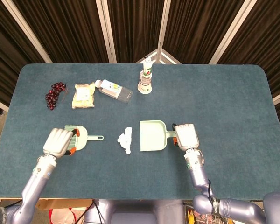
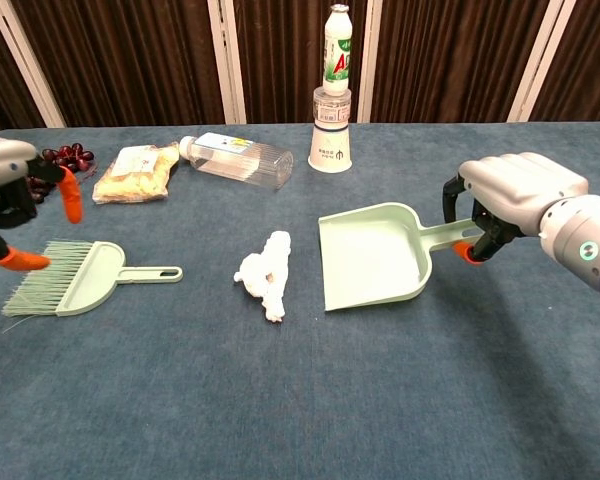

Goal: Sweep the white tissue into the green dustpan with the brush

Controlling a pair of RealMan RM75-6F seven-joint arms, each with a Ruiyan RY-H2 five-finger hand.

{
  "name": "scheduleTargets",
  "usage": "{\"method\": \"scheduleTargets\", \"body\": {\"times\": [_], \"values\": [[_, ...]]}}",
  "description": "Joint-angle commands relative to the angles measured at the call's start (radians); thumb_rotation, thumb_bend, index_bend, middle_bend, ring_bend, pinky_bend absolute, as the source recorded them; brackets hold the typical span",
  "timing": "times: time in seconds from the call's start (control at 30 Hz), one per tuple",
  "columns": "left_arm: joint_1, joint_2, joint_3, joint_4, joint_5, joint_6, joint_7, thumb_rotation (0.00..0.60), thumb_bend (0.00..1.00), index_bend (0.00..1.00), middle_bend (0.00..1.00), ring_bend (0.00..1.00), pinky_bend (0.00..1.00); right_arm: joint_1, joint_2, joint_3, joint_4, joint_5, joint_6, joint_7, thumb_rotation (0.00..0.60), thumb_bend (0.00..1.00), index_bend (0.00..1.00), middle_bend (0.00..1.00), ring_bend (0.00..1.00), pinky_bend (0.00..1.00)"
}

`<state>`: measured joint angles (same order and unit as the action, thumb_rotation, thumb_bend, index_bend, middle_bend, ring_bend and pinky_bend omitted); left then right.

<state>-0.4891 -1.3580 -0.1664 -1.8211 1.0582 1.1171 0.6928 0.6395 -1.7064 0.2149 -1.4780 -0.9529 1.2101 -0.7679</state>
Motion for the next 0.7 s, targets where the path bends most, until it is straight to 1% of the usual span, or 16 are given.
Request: {"method": "scheduleTargets", "body": {"times": [0.03,0.17,0.4,0.57,0.7], "values": [[-0.039,-0.052,-0.015,0.012,-0.072,0.005,0.06,0.6,0.31,0.41,0.94,0.9,0.87,0.0,0.001,0.001,0.002,0.0,0.0,0.003,0.6,0.38,0.6,0.94,0.92,0.87],[-0.076,-0.097,-0.03,0.019,-0.142,0.025,0.126,0.6,0.31,0.4,0.94,0.9,0.88,0.002,0.005,0.001,0.008,0.0,-0.004,0.008,0.6,0.38,0.6,0.94,0.92,0.87],[-0.144,-0.155,-0.061,0.042,-0.274,0.047,0.218,0.6,0.31,0.4,0.95,0.91,0.89,0.005,0.01,0.004,0.017,0.001,-0.011,0.019,0.6,0.38,0.6,0.94,0.92,0.87],[-0.177,-0.19,-0.073,0.05,-0.349,0.076,0.258,0.6,0.31,0.42,0.96,0.92,0.9,0.011,0.007,0.011,0.021,0.011,-0.014,0.017,0.6,0.38,0.6,0.94,0.92,0.87],[-0.209,-0.224,-0.074,0.08,-0.406,0.098,0.298,0.6,0.32,0.42,0.96,0.92,0.9,0.01,0.011,0.007,0.023,0.011,-0.017,0.023,0.6,0.38,0.6,0.94,0.92,0.87]]}}
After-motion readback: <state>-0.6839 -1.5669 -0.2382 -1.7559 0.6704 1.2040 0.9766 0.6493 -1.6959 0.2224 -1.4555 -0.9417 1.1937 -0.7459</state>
